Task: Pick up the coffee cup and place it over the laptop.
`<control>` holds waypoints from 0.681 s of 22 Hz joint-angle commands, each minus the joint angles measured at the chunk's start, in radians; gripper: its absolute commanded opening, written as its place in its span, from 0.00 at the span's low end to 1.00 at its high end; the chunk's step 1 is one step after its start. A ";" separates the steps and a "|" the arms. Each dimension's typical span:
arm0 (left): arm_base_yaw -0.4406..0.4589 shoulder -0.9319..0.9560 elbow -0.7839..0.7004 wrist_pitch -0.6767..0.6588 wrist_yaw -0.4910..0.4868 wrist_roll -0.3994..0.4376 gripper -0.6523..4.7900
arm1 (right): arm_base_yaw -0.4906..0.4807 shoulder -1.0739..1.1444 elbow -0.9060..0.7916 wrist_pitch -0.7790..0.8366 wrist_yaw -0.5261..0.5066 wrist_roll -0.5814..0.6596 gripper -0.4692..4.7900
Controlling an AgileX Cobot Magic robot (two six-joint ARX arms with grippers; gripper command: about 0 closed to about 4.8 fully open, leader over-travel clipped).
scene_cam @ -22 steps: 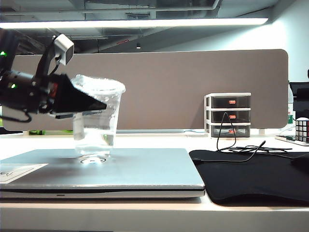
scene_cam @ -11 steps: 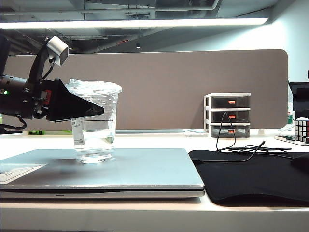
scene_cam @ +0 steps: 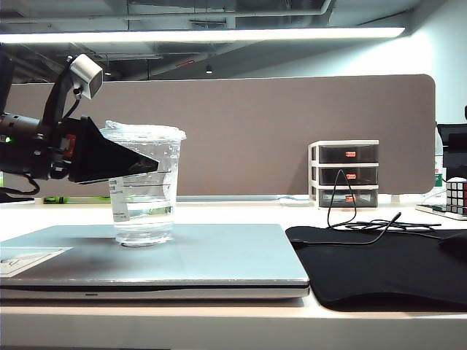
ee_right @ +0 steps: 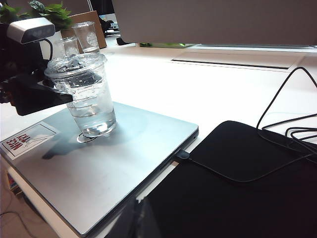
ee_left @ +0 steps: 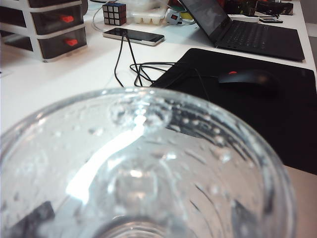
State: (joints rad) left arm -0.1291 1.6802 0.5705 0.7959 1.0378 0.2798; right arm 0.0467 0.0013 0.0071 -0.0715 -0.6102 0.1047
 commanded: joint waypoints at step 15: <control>0.124 -0.026 -0.007 -0.003 0.223 -0.138 1.00 | 0.001 -0.002 -0.006 -0.003 -0.003 -0.001 0.08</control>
State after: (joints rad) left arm -0.0147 1.6588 0.5636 0.7887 1.2396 0.1562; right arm 0.0467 0.0013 0.0071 -0.0818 -0.6102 0.1047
